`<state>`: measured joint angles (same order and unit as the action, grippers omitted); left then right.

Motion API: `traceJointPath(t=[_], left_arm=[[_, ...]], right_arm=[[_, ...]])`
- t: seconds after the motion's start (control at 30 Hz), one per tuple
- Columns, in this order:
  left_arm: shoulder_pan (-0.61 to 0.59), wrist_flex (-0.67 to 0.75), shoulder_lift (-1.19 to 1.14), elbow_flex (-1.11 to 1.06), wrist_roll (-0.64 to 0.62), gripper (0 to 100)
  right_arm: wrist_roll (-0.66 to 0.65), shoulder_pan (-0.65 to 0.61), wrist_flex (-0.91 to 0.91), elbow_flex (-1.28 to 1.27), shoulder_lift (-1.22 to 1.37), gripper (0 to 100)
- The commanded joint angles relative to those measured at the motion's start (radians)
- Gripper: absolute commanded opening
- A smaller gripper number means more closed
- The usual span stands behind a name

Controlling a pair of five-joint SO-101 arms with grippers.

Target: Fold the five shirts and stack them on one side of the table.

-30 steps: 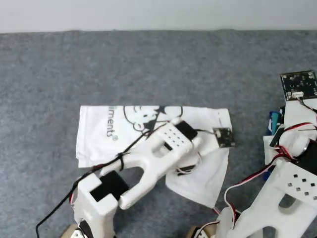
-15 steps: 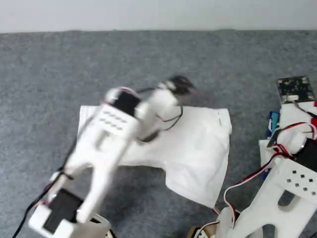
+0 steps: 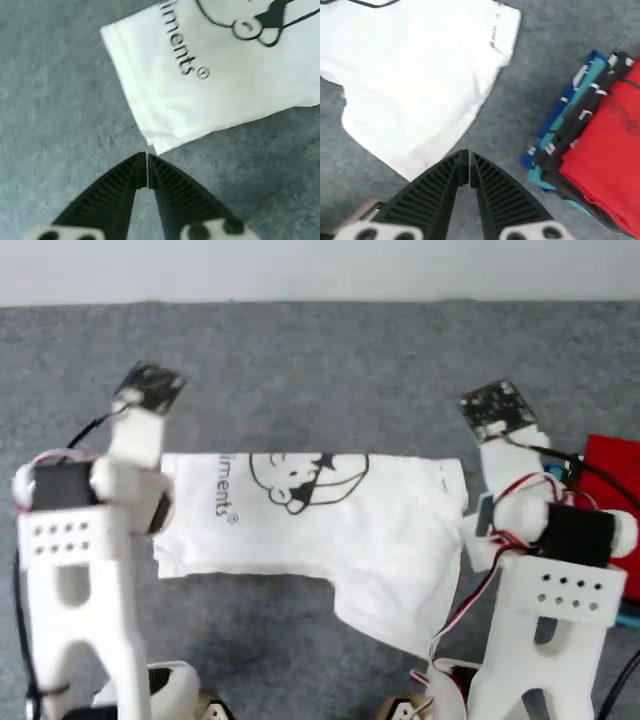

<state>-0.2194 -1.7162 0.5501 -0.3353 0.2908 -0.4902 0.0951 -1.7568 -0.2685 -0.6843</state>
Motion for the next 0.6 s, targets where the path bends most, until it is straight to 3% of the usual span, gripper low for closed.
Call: traceJointPath(t=[0.0,0.2,0.4,0.57], left_arm=[[-0.058,-0.006,0.192,-0.085,0.025,1],[-0.180,-0.006,0.390,-0.259,0.084,1],[-0.393,0.008,0.393,-0.325,0.126,1],[-0.440,0.021,0.391,-0.326,0.132,1]], right_arm=[[0.046,-0.054,-0.038,-0.049,-0.013,1.0],[0.132,-0.162,-0.016,-0.175,-0.013,1.2],[0.172,-0.246,0.136,-0.247,0.007,1.2],[0.172,-0.259,0.211,-0.261,0.179,1.0]])
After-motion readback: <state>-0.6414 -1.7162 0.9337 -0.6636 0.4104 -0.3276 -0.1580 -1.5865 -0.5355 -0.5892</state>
